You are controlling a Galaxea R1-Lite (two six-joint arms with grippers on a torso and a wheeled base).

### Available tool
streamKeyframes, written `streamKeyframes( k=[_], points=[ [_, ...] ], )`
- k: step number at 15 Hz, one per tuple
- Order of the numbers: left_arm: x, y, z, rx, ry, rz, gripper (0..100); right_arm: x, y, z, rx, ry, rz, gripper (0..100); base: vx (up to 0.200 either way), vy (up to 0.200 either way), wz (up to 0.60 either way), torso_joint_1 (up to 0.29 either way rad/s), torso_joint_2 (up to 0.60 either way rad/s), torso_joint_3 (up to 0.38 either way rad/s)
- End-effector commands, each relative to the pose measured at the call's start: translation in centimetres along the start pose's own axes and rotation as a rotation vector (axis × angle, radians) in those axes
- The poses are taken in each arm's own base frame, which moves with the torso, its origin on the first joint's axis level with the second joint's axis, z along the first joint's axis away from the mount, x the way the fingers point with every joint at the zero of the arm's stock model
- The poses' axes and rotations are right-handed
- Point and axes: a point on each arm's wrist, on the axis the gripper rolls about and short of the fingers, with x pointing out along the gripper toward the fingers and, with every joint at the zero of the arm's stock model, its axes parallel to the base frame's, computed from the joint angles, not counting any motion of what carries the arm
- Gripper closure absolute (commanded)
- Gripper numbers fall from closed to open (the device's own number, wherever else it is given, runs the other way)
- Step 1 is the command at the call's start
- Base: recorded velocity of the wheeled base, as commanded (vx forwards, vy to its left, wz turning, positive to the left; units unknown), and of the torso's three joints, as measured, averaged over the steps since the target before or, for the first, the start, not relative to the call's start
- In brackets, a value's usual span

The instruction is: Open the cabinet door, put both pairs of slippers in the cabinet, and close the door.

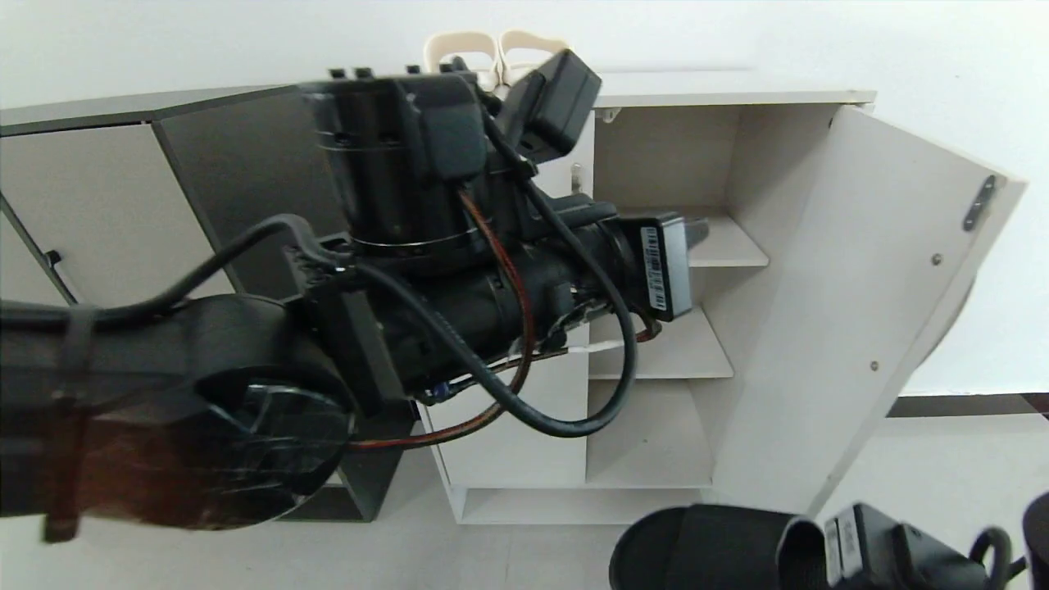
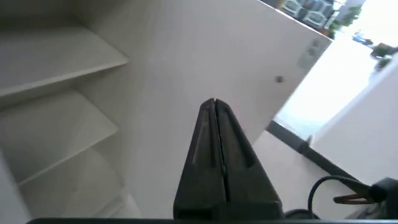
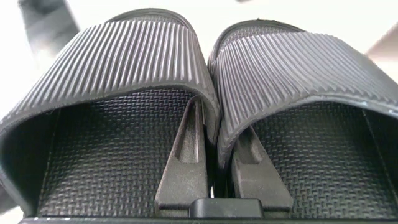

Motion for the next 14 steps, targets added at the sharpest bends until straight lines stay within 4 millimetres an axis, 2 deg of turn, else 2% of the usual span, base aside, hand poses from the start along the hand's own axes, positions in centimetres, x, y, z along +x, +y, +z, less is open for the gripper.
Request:
streamKeyframes(
  k=[1, 2, 4, 5, 6, 7, 9, 10, 12, 14],
  points=[
    [-4.6, 0.8, 1.7, 0.004, -0.014, 0.086, 100, 3.2, -0.6, 1.6, 0.089, 0.02, -0.12, 100, 0.0, 0.0, 0.0, 0.0, 0.0, 0.0],
    [-9.1, 0.7, 2.7, 0.006, -0.006, 0.135, 100, 6.1, -1.2, 3.2, 0.189, -0.032, -0.281, 100, 0.0, 0.0, 0.0, 0.0, 0.0, 0.0],
    [-14.2, 0.3, 3.4, 0.015, -0.019, 0.233, 100, 9.2, -2.1, 4.7, 0.28, -0.113, -0.478, 100, 0.0, 0.0, 0.0, 0.0, 0.0, 0.0],
    [-17.7, 0.2, 3.1, 0.047, -0.009, 0.363, 100, 11.1, -3.5, 5.0, 0.315, -0.135, -0.624, 100, 0.0, 0.0, 0.0, 0.0, 0.0, 0.0],
    [-20.7, 0.2, 2.2, 0.092, 0.001, 0.489, 100, 11.9, -4.8, 5.2, 0.327, -0.141, -0.712, 100, 0.0, 0.0, 0.0, 0.0, 0.0, 0.0],
    [-23.7, 0.4, 0.9, 0.138, 0.009, 0.595, 100, 12.3, -6.3, 5.3, 0.344, -0.148, -0.793, 100, 0.0, 0.0, 0.0, 0.0, 0.0, 0.0],
    [-28.0, 0.6, -1.7, 0.185, -0.014, 0.798, 100, 12.2, -8.1, 5.1, 0.359, -0.145, -0.883, 100, 0.0, 0.0, 0.0, 0.0, 0.0, 0.0],
    [-29.9, 0.6, -3.0, 0.199, -0.042, 0.963, 100, 12.1, -8.5, 5.1, 0.36, -0.144, -0.915, 100, 0.0, 0.0, 0.0, 0.0, 0.0, 0.0],
    [-33.4, -0.2, -6.8, 0.202, -0.074, 1.149, 100, 12.0, -8.8, 4.9, 0.336, -0.129, -0.96, 100, 0.0, 0.0, 0.0, 0.0, 0.0, 0.0],
    [-35.8, -1.0, -11.7, 0.195, -0.077, 1.295, 100, 12.1, -8.8, 4.8, 0.329, -0.124, -0.957, 100, 0.0, 0.0, 0.0, 0.0, 0.0, 0.0]
  ],
)
